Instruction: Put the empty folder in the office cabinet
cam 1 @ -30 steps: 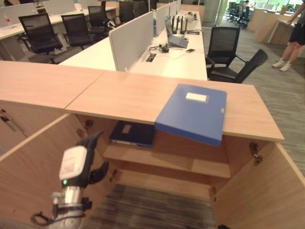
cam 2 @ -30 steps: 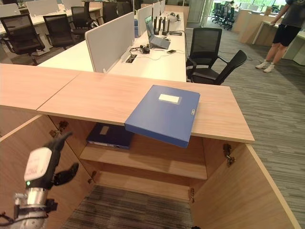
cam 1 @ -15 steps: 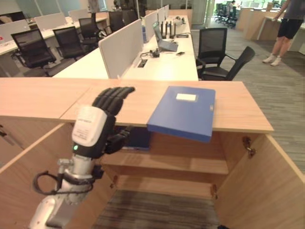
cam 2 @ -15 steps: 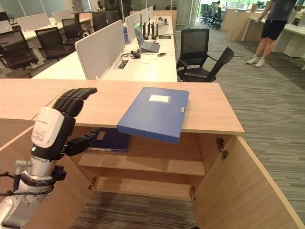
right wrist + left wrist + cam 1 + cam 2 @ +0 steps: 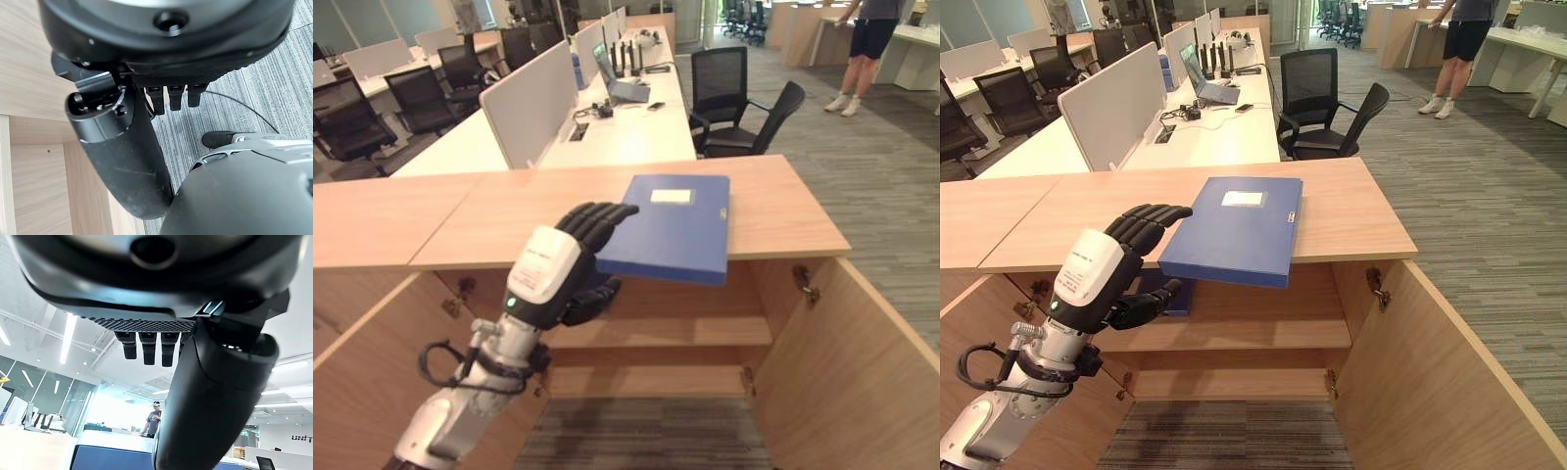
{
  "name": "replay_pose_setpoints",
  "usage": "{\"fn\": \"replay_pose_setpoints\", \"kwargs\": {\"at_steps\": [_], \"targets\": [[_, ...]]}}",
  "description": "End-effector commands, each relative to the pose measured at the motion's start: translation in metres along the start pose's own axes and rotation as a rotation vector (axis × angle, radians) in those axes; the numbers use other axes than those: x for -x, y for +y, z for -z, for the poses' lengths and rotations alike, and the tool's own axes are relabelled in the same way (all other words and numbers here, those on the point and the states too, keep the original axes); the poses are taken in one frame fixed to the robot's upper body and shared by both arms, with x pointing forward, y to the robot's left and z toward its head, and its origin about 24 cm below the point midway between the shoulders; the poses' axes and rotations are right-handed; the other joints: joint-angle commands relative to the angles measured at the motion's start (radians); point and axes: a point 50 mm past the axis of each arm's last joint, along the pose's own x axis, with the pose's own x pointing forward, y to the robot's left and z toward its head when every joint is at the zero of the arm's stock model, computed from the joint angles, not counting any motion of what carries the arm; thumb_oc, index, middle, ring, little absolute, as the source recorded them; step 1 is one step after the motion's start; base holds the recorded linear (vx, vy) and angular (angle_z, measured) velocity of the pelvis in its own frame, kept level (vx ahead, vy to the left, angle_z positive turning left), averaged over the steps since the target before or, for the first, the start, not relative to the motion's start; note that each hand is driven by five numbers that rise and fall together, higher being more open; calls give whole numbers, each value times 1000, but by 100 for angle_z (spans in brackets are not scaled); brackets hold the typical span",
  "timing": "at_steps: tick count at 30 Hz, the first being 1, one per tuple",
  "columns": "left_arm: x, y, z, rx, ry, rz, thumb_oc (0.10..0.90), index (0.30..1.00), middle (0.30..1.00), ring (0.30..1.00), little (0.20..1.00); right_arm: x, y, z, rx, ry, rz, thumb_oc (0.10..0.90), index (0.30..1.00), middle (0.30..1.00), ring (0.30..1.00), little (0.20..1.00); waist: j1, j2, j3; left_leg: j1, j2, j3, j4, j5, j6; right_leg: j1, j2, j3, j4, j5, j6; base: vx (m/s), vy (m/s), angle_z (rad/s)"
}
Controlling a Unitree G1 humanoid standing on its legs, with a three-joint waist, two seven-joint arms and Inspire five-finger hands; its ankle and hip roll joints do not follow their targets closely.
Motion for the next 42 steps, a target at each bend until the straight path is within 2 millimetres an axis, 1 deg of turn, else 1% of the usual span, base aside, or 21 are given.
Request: {"fn": "replay_pose_setpoints", "kwargs": {"at_steps": [1, 3, 6, 7, 9, 15, 25, 31, 38, 42], "targets": [[-39, 33, -12, 4, -141, -197, 800, 900, 900, 900, 900, -6, 1, -36, -30, -99, 8, 800, 900, 900, 900, 900, -11, -21, 21, 65, -9, -31, -2, -124, -33, 3, 17, -24, 8, -83, 41, 0, 0, 0], [-43, 33, -13, -4, -153, -191, 800, 900, 900, 900, 900, -6, 1, -35, -30, -94, 8, 800, 900, 900, 900, 900, -15, -21, 20, 67, -9, -32, -2, -125, -33, 4, 18, -22, 8, -83, 40, 0, 0, 0], [-56, 32, -16, -44, -206, -174, 800, 900, 900, 900, 900, -6, 2, -33, -40, -86, 2, 800, 900, 900, 900, 900, -27, -23, 17, 68, -10, -35, -2, -127, -33, 5, 16, -15, 8, -84, 40, 0, 0, 0], [-57, 31, -16, -44, -207, -175, 800, 900, 900, 900, 900, -6, 2, -33, -41, -86, 2, 800, 900, 900, 900, 900, -27, -23, 17, 68, -10, -35, -2, -127, -33, 5, 16, -15, 8, -84, 40, 0, 0, 0], [-63, 29, -15, -80, -220, -153, 800, 900, 900, 900, 900, -7, 1, -34, -51, -83, 6, 800, 900, 900, 900, 900, -32, -22, 14, 71, -9, -33, -2, -130, -33, 4, 17, -12, 8, -83, 39, 0, 0, 0], [-74, 23, -11, -136, -230, -108, 800, 900, 900, 900, 900, -7, -2, -31, -97, -67, 12, 800, 900, 900, 900, 900, -42, -20, 10, 78, -12, -29, -2, -134, -32, 8, 17, -2, 8, -84, 39, 3, 0, -1], [-75, 10, -1, -163, -186, -46, 800, 900, 900, 900, 900, -7, -4, -29, -115, -58, 21, 800, 900, 900, 900, 900, -53, -18, 8, 82, -12, -19, -2, -137, -32, 7, 16, 6, 8, -84, 41, 2, 2, -1], [-72, -3, 10, -161, -123, 3, 800, 900, 900, 900, 900, -6, -7, -26, -115, -46, 32, 800, 900, 900, 900, 900, -58, -22, 9, 84, -11, -12, -2, -137, -31, 6, 15, 8, 8, -82, 41, 0, 0, 0], [-74, -11, 17, -183, -94, 26, 800, 900, 900, 900, 900, -6, -9, -24, -126, -35, 44, 800, 900, 900, 900, 900, -64, -24, 7, 84, -12, -10, -2, -139, -31, 6, 17, 13, 8, -83, 42, 0, 0, 0], [-76, -18, 24, -211, -63, 55, 800, 900, 900, 900, 900, -6, -11, -22, -136, -22, 51, 800, 900, 900, 900, 900, -72, -26, 8, 85, -10, -8, -2, -139, -32, 6, 18, 16, 8, -83, 41, 1, 0, -1]]}}
